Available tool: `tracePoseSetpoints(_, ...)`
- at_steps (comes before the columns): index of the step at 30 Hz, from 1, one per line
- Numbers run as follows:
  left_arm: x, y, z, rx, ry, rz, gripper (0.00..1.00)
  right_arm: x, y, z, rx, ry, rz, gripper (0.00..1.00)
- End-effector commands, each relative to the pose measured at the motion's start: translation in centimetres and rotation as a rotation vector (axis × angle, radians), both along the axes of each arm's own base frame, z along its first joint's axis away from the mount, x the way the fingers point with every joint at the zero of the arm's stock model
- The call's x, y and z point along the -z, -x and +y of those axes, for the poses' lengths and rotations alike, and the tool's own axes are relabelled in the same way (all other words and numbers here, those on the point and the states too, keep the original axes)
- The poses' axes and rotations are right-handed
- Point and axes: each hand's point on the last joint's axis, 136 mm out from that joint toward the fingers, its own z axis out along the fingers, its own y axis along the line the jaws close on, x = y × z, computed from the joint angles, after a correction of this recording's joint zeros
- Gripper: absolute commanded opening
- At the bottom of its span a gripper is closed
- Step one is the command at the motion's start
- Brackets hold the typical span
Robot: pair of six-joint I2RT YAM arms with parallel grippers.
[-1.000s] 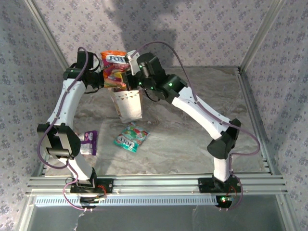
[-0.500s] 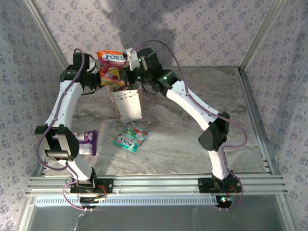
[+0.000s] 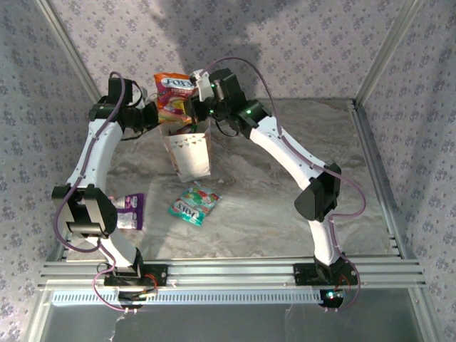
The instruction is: Place the snacks into the paper bag
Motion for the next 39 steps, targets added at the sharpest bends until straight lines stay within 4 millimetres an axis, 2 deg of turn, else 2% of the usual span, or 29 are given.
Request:
tracePoseSetpoints(1, -2.4, 1.1, -0.2, 0.026, 0.008, -0.039, 0.02, 1.0, -0.9, -0.8, 0.035, 0.043, -0.007, 0.05)
tracePoseSetpoints(7, -2.8, 1.4, -0.3, 0.032, 0.009, -0.043, 0.02, 2.1, -1.4, -1.3, 0.059, 0.094, -0.014, 0.05)
tracePoseSetpoints(13, -2.7, 1.5, -0.3, 0.035, 0.01, -0.035, 0.02, 2.6, -2.4, -2.9, 0.143, 0.185, -0.046, 0.05)
tracePoseSetpoints(20, -2.3, 1.4, -0.3, 0.035, 0.009, -0.025, 0.02, 2.1, -2.9, -4.4, 0.215, 0.272, -0.114, 0.06)
tracePoseSetpoints(26, -2.2, 1.4, -0.3, 0.035, 0.009, -0.023, 0.02, 3.5, -2.5, -4.4, 0.211, 0.374, -0.132, 0.06)
tracePoseSetpoints(32, -1.8, 1.3, -0.4, 0.038, 0.009, -0.012, 0.02, 5.1, -1.5, -3.1, 0.126, 0.488, -0.169, 0.06)
tracePoseSetpoints(39, -1.2, 1.5, -0.7, 0.048, 0.006, 0.006, 0.02, 5.7, -1.1, -2.3, 0.041, 0.486, -0.13, 0.08)
